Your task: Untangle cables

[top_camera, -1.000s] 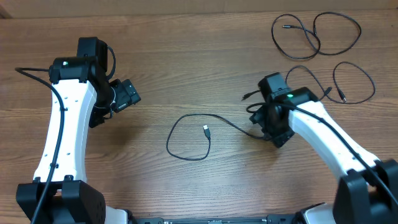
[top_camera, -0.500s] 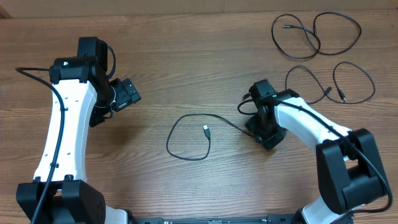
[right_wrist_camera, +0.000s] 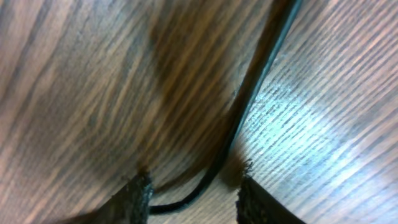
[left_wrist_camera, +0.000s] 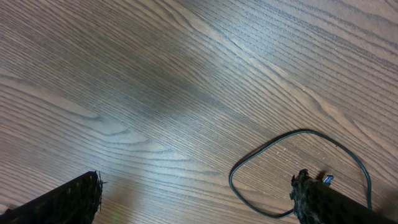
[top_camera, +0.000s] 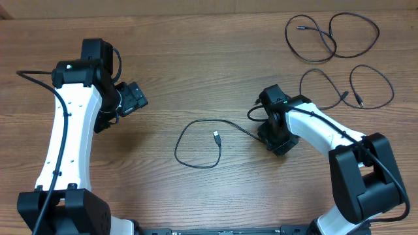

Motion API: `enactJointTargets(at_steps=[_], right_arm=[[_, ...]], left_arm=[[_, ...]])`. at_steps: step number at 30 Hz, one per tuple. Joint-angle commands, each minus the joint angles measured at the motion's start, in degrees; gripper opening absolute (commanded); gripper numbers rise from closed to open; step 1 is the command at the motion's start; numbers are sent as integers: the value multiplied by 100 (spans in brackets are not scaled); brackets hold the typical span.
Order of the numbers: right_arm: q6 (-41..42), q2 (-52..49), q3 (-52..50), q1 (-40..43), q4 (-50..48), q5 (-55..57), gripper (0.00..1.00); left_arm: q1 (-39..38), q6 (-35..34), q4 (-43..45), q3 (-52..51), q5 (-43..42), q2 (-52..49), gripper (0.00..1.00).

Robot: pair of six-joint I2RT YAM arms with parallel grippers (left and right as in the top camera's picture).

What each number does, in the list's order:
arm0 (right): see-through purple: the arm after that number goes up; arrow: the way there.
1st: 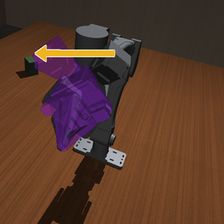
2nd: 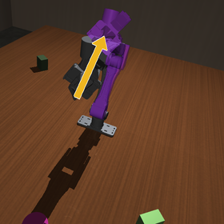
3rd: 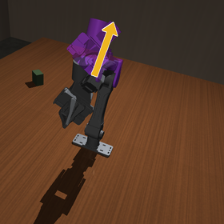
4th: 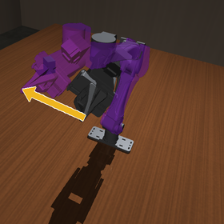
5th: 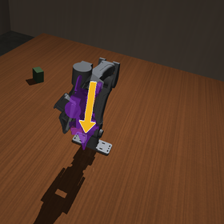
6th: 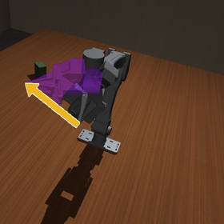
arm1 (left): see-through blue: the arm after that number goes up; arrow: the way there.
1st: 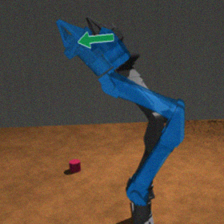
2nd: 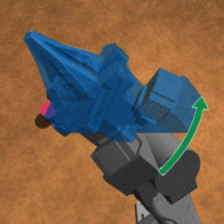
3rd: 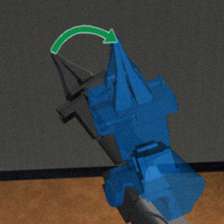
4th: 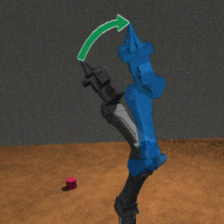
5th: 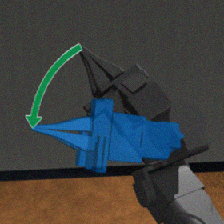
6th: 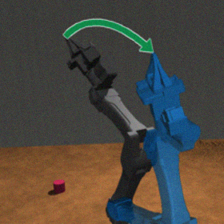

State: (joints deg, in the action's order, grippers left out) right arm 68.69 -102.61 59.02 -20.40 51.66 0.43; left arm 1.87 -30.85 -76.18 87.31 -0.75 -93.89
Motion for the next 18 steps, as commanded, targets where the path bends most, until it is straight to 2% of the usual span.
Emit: enactJointTargets(at_steps=[1, 3, 5, 8, 9, 13, 18], right_arm=[[33, -7, -188, -33, -114, 155, 40], [33, -7, -334, -33, -238, 138, 38], [31, -7, -382, -26, -258, 114, 30], [28, -4, -380, 2, -225, 111, 7], [31, -4, -380, 0, -205, 114, 4], [7, 33, -367, 7, -103, 125, 4], [4, 275, -133, 142, 487, 507, 4]], left_arm=[[-50, 151, 4, -72, 74, -52, 99], [-50, 151, -2, -72, 76, -52, 100], [-50, 151, -4, -72, 76, -52, 100], [-50, 151, -4, -72, 76, -52, 100], [-50, 151, -7, -72, 76, -52, 100], [-50, 151, -11, -72, 76, -52, 100], [-50, 151, -7, -72, 76, -52, 100]])
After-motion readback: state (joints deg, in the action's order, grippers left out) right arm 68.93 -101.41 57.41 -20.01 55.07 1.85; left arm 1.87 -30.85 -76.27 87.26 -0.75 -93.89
